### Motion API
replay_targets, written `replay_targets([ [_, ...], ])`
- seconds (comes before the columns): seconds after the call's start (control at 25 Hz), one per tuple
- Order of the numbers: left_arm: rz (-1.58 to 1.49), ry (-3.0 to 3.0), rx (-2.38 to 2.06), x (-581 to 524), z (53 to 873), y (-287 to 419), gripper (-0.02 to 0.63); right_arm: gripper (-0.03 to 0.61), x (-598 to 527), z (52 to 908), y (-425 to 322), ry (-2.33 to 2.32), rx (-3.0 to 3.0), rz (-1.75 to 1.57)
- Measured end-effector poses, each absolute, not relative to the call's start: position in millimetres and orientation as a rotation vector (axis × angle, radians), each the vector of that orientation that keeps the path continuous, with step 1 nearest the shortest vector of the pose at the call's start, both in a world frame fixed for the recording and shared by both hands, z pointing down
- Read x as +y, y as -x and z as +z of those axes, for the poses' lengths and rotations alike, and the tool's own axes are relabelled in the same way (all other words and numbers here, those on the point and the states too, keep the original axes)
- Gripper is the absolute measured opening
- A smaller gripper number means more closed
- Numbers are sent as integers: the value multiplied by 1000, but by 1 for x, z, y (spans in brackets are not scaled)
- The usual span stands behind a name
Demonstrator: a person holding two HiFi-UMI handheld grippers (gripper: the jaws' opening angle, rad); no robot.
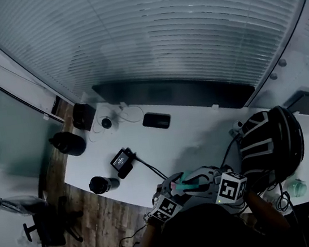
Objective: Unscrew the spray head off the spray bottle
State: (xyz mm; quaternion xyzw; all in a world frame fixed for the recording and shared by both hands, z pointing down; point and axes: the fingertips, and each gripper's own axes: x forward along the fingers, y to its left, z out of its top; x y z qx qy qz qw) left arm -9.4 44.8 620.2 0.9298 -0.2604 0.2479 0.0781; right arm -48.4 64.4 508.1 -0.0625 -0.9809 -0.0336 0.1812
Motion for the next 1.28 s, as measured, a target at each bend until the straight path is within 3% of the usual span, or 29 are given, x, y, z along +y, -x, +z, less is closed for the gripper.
replay_targets([
  [0.2, 639, -2976, -388, 85, 601, -6, 353, 101, 111, 488, 51, 516, -2725, -193],
  [0.52, 584, -2325, -1355, -4, 628, 71, 353, 103, 15, 475, 44, -485, -2810, -278],
  [0.84, 812, -2279, -1383, -3, 646, 54, 353, 103, 8, 501, 54, -637, -2764, -43],
  [1.04, 705, -2403, -1231, 5, 634, 38, 353, 103, 16, 488, 51, -431, -2896, -60],
  [1.28, 641, -2686, -867, 34, 613, 15, 353, 103, 44, 465, 45, 7, -3097, 248],
])
